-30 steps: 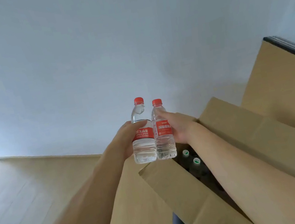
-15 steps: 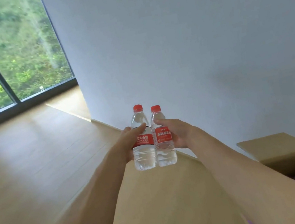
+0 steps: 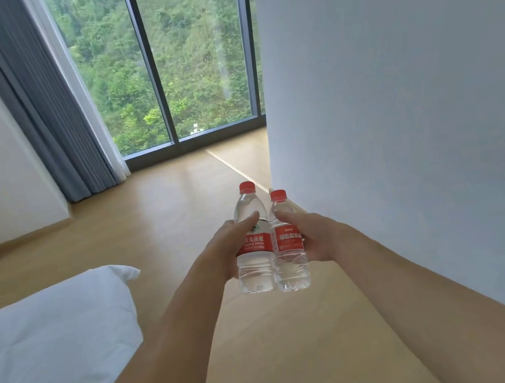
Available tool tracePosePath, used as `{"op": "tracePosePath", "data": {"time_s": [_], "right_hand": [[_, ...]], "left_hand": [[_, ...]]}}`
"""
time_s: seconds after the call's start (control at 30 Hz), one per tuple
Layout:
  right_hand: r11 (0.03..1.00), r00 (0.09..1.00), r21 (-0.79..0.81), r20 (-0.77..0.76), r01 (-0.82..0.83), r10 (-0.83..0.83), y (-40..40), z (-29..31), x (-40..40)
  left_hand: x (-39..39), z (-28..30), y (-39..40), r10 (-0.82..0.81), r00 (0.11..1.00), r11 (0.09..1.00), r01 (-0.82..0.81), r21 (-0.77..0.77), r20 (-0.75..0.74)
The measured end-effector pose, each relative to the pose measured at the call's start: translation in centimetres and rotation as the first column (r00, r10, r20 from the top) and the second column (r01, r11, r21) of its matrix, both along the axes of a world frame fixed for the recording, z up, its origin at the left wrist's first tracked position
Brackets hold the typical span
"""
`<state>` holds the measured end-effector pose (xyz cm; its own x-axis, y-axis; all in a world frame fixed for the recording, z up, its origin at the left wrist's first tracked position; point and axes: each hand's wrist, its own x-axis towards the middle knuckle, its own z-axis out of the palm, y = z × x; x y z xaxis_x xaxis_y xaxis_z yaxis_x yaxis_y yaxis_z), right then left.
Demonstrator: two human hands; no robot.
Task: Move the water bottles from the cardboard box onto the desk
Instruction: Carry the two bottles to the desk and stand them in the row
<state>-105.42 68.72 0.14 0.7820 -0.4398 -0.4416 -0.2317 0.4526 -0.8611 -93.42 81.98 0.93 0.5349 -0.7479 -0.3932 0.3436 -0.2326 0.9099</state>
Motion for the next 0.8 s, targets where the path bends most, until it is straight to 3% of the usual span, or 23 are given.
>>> {"op": "tracePosePath", "data": {"time_s": [0.17, 0.4, 0.6, 0.8], "right_hand": [[0.986, 0.982, -0.086, -0.133, -0.145, 0.133, 1.4, -0.1, 7.1], [0.954, 0.952, -0.045, -0.101, -0.295, 0.289, 0.7, -1.6, 16.7], [0.897, 0.892, 0.029, -0.095, -0.441, 0.441, -3.0, -2.6, 26.3], [0.854, 0.845, -0.005, -0.151, -0.520, 0.513, -9.1, -1.3, 35.0]], "left_hand": [[5.7, -0.5, 3.0, 0.117, 0.993, 0.992, -0.118, 0.045, 0.032], [12.9, -1.6, 3.9, 0.247, 0.969, 0.967, -0.247, 0.060, 0.008], [20.5, -2.5, 0.4, 0.364, 0.927, 0.931, -0.362, 0.046, -0.087], [28.1, -2.2, -4.9, 0.438, 0.887, 0.899, -0.435, 0.052, -0.148]]}}
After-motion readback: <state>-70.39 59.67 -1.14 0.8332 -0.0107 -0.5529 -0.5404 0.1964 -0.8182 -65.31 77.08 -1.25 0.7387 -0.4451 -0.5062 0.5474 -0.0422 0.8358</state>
